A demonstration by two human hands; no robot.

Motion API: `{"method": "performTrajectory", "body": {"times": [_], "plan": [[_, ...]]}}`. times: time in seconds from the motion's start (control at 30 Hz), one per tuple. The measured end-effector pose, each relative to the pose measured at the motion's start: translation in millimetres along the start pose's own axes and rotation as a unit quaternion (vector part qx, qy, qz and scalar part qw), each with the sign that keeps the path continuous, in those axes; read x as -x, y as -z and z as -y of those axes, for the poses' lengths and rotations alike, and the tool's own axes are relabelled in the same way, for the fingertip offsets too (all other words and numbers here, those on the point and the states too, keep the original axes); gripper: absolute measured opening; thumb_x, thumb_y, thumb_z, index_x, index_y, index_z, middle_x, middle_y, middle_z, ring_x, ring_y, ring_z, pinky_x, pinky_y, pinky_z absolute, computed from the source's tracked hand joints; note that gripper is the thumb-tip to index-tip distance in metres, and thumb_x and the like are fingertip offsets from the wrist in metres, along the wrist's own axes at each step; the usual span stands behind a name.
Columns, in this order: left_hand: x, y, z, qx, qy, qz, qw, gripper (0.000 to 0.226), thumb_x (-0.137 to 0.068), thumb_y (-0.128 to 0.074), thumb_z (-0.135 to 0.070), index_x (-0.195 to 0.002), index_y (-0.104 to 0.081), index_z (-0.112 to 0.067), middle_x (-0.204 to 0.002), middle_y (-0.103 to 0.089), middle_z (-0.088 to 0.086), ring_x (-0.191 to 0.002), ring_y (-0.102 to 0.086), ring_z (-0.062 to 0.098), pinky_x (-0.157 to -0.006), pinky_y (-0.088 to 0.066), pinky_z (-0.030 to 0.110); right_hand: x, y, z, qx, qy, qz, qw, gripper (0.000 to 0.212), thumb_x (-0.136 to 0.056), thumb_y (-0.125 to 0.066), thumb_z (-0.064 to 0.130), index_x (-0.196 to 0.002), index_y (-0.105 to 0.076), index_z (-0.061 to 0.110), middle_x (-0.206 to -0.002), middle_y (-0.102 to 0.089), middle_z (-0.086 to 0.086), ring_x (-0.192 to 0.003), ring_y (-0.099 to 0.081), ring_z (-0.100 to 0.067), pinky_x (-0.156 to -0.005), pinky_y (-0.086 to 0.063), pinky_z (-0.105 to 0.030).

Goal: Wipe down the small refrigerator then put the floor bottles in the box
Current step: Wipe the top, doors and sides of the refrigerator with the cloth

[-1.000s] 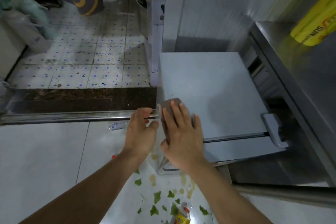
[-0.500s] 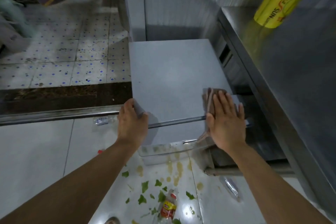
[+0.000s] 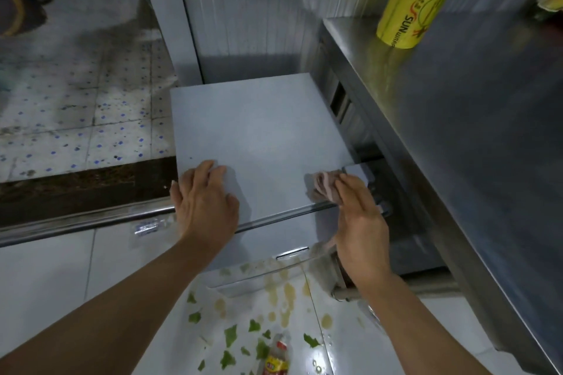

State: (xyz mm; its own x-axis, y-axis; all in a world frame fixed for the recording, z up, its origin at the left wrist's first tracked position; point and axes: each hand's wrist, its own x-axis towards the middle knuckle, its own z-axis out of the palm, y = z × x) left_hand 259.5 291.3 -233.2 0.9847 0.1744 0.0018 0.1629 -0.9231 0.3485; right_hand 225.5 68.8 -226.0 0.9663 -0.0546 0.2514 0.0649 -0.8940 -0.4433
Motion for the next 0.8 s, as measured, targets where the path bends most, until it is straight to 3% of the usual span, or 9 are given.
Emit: {"method": "performTrajectory", "body": {"times": [0.1,0.17,0.23,0.3,0.37,0.43,0.67,0.73,0.8], "plan": [[-7,-2,-3,-0.016,-0.032,-0.002,0.999,0.051,-0.079,-0.057,-0.020,-0.130,-0.050,-0.018,-0.144,-0.040,0.004,-0.130,-0.030,0.031,-0.109,-0.015,0.047,-21,5,0,0.068,0.012,-0.028,0.997,0.066,-0.077,-0.070,-0.002,-0.137,-0.043,-0.001,-0.143,-0.043,-0.020,-0.134,-0.039,-0.033,-0.103,-0.044,-0.049],[-9,-2,-4,-0.024,-0.051,-0.008,0.998,0.047,-0.079,-0.052,-0.024,-0.127,-0.054,-0.019,-0.141,-0.043,0.005,-0.128,-0.034,0.032,-0.105,-0.018,0.045,-27,2,-6,0.142,-0.005,0.055,0.988,0.075,-0.089,-0.058,0.019,-0.150,-0.016,0.010,-0.158,-0.015,-0.015,-0.146,-0.011,-0.029,-0.118,-0.018,-0.045],[-10,-1,-3,-0.036,-0.075,-0.012,0.996,0.048,-0.077,-0.046,-0.031,-0.122,-0.057,-0.021,-0.138,-0.047,0.006,-0.124,-0.039,0.034,-0.102,-0.020,0.045,-26,-5,-13,0.202,0.014,0.120,0.972,0.067,-0.097,-0.034,0.038,-0.151,0.002,0.022,-0.160,0.006,-0.007,-0.147,0.007,-0.026,-0.116,-0.002,-0.042],[-12,1,0,-0.046,-0.097,-0.020,0.994,0.047,-0.079,-0.041,-0.037,-0.119,-0.060,-0.022,-0.135,-0.050,0.007,-0.120,-0.043,0.035,-0.100,-0.021,0.044,-37,-10,-17,0.221,0.029,0.133,0.966,0.059,-0.098,-0.023,0.044,-0.151,-0.005,0.024,-0.160,0.001,-0.005,-0.147,0.002,-0.026,-0.116,-0.008,-0.044],[-13,2,3,-0.059,-0.110,-0.019,0.992,0.049,-0.079,-0.035,-0.043,-0.117,-0.060,-0.024,-0.132,-0.052,0.006,-0.116,-0.046,0.035,-0.099,-0.021,0.044,-62,-16,-15,0.211,0.033,0.129,0.968,0.056,-0.098,-0.025,0.044,-0.149,-0.017,0.021,-0.159,-0.012,-0.007,-0.146,-0.011,-0.029,-0.114,-0.020,-0.047],[-16,4,4,-0.062,-0.117,-0.019,0.991,0.048,-0.078,-0.036,-0.045,-0.116,-0.060,-0.026,-0.130,-0.054,0.004,-0.112,-0.047,0.034,-0.098,-0.024,0.045,-95,-27,-13,0.200,0.031,0.141,0.969,0.057,-0.098,-0.026,0.044,-0.148,-0.016,0.019,-0.159,-0.012,-0.008,-0.146,-0.012,-0.029,-0.112,-0.024,-0.047],[-19,2,8,-0.053,-0.122,-0.016,0.991,0.044,-0.078,-0.040,-0.045,-0.115,-0.057,-0.028,-0.126,-0.054,0.003,-0.107,-0.048,0.034,-0.095,-0.035,0.047,-134,-46,7,0.150,0.033,0.171,0.973,0.065,-0.100,-0.023,0.043,-0.151,0.003,0.012,-0.160,0.000,-0.008,-0.147,0.001,-0.024,-0.120,-0.007,-0.041],[-20,2,8,-0.048,-0.117,-0.018,0.992,0.046,-0.077,-0.039,-0.045,-0.115,-0.058,-0.026,-0.125,-0.055,0.002,-0.107,-0.049,0.032,-0.095,-0.035,0.046,-111,-48,17,0.114,0.093,0.176,0.973,0.061,-0.100,-0.021,0.037,-0.151,0.003,0.012,-0.160,-0.003,-0.007,-0.147,-0.001,-0.020,-0.118,-0.002,-0.036],[-20,1,10,-0.027,-0.107,-0.018,0.994,0.050,-0.077,-0.039,-0.045,-0.117,-0.058,-0.020,-0.126,-0.056,0.001,-0.107,-0.049,0.031,-0.097,-0.035,0.044,-86,-46,29,0.056,0.185,0.193,0.962,0.060,-0.095,-0.024,0.027,-0.151,-0.010,0.013,-0.158,-0.015,-0.006,-0.147,-0.010,-0.020,-0.119,-0.006,-0.035]]}}
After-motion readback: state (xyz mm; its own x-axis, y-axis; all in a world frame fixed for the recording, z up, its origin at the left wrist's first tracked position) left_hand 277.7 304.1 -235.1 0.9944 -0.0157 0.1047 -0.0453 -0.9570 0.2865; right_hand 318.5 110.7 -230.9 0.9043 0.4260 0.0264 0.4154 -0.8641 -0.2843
